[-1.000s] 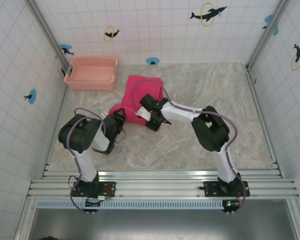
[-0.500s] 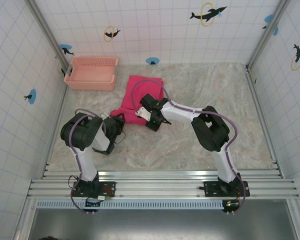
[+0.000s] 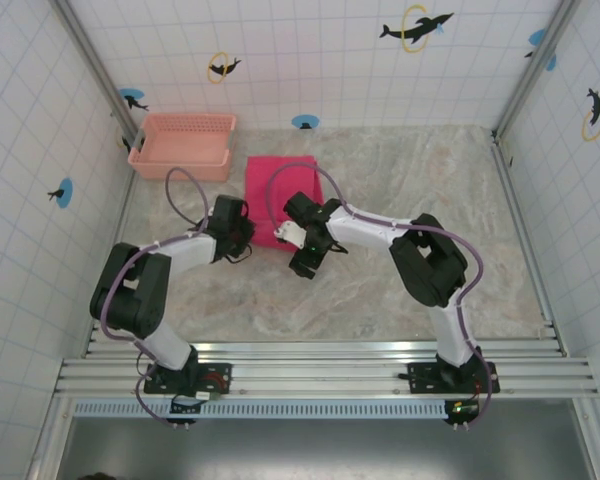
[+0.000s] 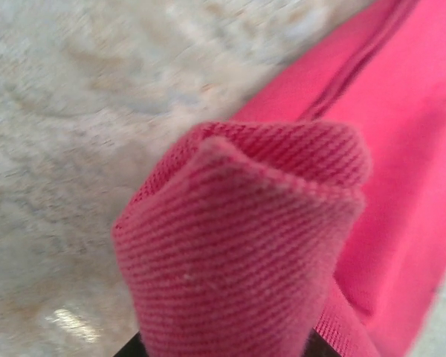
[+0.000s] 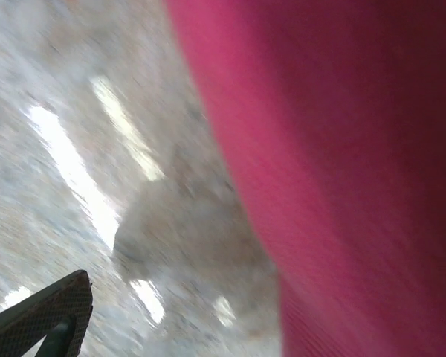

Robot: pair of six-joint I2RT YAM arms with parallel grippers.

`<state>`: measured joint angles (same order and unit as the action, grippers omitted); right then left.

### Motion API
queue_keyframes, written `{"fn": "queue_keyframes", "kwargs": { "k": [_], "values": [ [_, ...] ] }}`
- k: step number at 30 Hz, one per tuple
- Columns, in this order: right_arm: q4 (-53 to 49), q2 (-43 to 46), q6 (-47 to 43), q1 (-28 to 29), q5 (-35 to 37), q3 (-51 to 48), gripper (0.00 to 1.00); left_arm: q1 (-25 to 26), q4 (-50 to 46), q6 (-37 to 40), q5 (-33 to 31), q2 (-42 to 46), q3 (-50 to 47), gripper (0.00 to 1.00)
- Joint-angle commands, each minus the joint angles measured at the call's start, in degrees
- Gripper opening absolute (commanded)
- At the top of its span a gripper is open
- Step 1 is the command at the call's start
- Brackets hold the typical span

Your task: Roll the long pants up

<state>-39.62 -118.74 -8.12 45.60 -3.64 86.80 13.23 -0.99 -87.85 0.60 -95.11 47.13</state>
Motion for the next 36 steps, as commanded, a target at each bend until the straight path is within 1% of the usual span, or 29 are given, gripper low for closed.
{"fn": "queue_keyframes", "kwargs": {
  "k": [1,4,8,11,13,15,20,23,24,27,29,36],
  "values": [
    [-6.4,3.7,0.9,-1.9,8.4,-1.7,0.99,0.3,-19.7,0.8,4.1,-5.7,3.5,0.0],
    [-6.2,7.8,0.6,-2.5,13.0,-1.0,0.99,0.4,-23.2,-0.6,5.1,-8.2,5.8,0.0],
    [-3.9,13.4,-0.4,-2.2,15.6,-1.9,0.99,0.2,-28.3,-0.1,6.4,-10.7,9.0,0.0],
    [-0.9,15.8,-1.5,-1.1,16.2,-3.7,0.99,0.0,-32.5,1.4,7.9,-13.9,12.7,0.0],
    [-0.2,15.3,-2.8,0.3,18.0,-3.9,0.99,0.0,-35.9,2.7,9.0,-16.2,16.0,0.0],
    [1.8,14.7,-4.4,2.9,21.0,-4.7,0.99,0.1,-39.4,3.2,10.1,-18.6,19.4,0.0],
    [9.6,12.5,-6.5,8.9,30.8,-8.0,0.99,-0.8,-46.4,3.3,13.8,-24.0,26.3,0.0],
    [13.0,9.8,-7.1,11.6,35.9,-8.3,0.99,-1.1,-53.3,5.2,14.7,-27.9,31.6,0.0],
    [14.5,9.1,-7.5,12.4,37.3,-8.8,0.99,-1.1,-55.9,5.8,14.6,-29.2,35.0,0.0],
    [17.5,6.9,-8.6,13.3,41.3,-9.2,0.99,-1.1,-60.5,7.6,14.6,-31.5,38.6,0.0],
    [19.2,5.6,-9.1,13.2,42.8,-9.3,0.99,-1.2,-62.5,8.5,14.1,-32.2,39.9,0.0],
    [26.8,1.5,-11.4,12.6,50.5,-10.3,0.99,-1.9,-65.5,12.0,13.5,-33.0,39.8,0.0]
  ]
}}
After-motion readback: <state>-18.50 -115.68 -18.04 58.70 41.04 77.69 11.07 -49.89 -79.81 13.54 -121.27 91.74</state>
